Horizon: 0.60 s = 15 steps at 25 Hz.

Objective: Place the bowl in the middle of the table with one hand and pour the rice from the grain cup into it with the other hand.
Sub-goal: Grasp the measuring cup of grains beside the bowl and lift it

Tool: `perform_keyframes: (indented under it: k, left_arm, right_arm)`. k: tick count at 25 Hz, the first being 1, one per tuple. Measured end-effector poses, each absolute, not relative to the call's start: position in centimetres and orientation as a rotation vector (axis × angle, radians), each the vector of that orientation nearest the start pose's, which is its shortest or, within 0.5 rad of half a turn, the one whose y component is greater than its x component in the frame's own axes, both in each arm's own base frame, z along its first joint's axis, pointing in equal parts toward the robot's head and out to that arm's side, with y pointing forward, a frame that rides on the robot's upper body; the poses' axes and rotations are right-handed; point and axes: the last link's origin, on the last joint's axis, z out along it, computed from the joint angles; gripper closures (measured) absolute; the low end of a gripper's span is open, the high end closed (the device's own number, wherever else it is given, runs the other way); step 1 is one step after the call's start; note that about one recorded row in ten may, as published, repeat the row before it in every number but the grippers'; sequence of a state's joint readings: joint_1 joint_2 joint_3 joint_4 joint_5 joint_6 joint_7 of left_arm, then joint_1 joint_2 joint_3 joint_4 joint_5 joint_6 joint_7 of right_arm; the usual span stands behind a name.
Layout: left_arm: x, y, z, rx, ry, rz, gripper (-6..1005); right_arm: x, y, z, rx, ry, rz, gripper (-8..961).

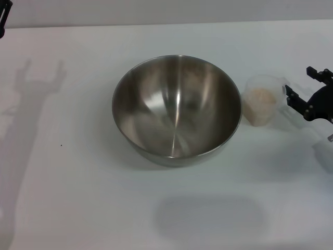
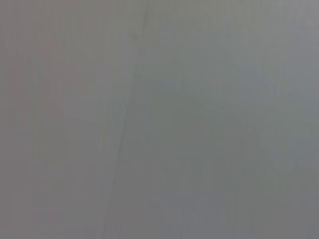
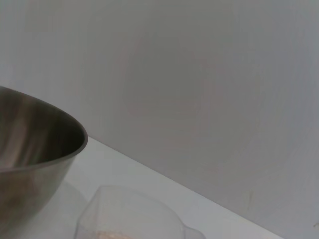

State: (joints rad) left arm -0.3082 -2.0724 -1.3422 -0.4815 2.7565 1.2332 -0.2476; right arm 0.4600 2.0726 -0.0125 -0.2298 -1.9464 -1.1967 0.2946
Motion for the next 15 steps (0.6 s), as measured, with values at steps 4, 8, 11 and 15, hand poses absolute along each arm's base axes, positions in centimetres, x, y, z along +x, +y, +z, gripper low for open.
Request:
perform_keyframes:
  k: [4,8,11,15]
  left_arm:
    - [-28.46,33.66,3.36,-1.417,-0.421,-1.033,137]
    - [-28.55,33.46,3.44,-1.412,-0.418,-1.036,137]
    - [-28.57,33.38,3.47,-1.409,-0.422,-1.045,137]
    - [-28.65,33.24,3.52,-1.406,-0.424,-1.049,137]
  right_arm:
    - [35.95,31.82,-0.19,-2.027,0.257,0.376,290]
    - [35.87,31.88,-0.25,-2.028,0.257,0.380,290]
    - [35.78,31.89,-0.38,-2.030,0.259,0.385,290]
    - [35.71,31.89,-0.50,-2.032,0.262,0.390,290]
